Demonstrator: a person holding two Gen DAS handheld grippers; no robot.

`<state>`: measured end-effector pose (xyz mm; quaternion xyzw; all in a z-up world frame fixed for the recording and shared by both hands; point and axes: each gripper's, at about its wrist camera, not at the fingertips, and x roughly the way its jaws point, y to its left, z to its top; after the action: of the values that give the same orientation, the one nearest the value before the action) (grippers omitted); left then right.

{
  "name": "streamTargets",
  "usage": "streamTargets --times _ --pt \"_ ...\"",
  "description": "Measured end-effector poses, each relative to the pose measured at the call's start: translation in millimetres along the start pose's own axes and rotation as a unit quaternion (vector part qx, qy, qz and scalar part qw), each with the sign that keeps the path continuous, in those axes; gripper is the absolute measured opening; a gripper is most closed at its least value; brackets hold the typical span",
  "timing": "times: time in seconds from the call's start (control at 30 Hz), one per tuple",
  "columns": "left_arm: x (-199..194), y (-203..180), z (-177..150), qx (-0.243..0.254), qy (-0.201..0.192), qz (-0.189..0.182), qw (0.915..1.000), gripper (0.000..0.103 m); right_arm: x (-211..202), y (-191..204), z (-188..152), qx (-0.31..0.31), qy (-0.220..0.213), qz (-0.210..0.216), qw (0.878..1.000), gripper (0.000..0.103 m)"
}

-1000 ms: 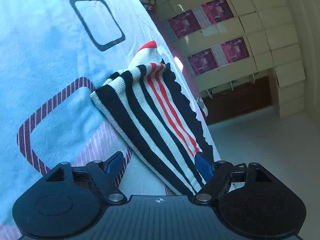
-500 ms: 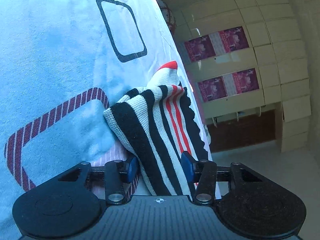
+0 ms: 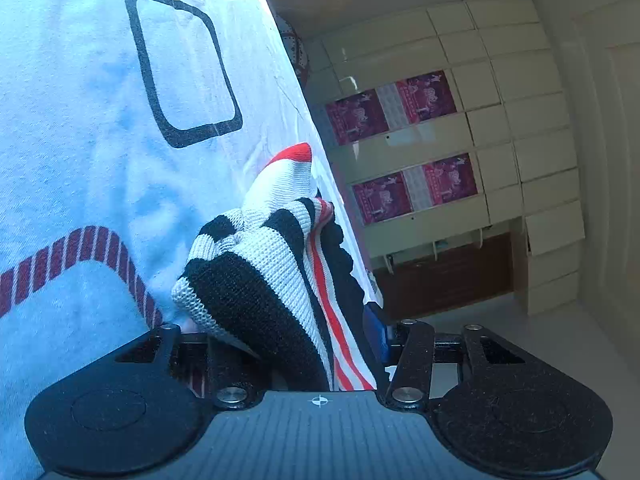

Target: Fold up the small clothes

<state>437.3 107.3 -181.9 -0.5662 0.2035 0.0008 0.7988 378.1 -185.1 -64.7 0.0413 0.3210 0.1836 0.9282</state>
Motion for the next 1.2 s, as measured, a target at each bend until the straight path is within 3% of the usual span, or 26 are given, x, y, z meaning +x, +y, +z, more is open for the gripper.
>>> streamTargets --times 0.17,0.27,0.37,0.57,0.73,0.77,0.83,0.87,0.97,1.2 --pt "-11.4 5.0 2.9 -0.014 0.007 -0.025 0.9996 0.049 15.2 25.2 13.4 -0.018 0.010 -0.006 1.000 0.006" --pt "-29.5 5.5 -8.1 0.019 0.017 -0.045 0.9987 0.049 15.2 37.1 12.9 -0.024 0.015 -0.012 1.000 0.006" --pt "-41.9 20.0 -11.7 -0.006 0.009 -0.059 0.9982 0.049 14.8 43.2 8.4 -0.029 0.023 -0.024 0.999 0.007" --pt "-6.3 17.6 15.7 -0.023 0.000 -0.036 0.9991 0.049 32.4 44.5 7.7 -0.008 0.041 -0.051 0.998 0.006" --pt "3.0 8.9 15.1 0.019 0.002 -0.011 0.9998 0.049 53.3 50.1 7.7 -0.004 0.049 -0.056 0.997 0.005" --pt "2.5 9.6 14.9 0.022 0.001 -0.011 0.9997 0.047 56.1 51.0 7.8 -0.003 0.051 -0.058 0.997 0.005" --pt "2.7 9.6 15.7 0.037 0.010 0.023 0.9990 0.022 60.4 51.8 7.7 -0.003 0.056 -0.060 0.997 0.004" --pt "2.7 13.9 16.4 0.034 0.016 0.028 0.9989 0.015 63.5 52.2 7.3 -0.004 0.061 -0.061 0.996 0.004" --pt "-2.6 13.9 20.4 0.041 0.018 0.009 0.9990 0.015 75.0 51.2 2.6 -0.007 0.087 -0.071 0.994 0.003" --pt "-2.8 19.5 32.4 0.032 0.039 0.006 0.9987 0.016 79.6 52.9 3.5 -0.014 0.093 -0.081 0.992 0.001"
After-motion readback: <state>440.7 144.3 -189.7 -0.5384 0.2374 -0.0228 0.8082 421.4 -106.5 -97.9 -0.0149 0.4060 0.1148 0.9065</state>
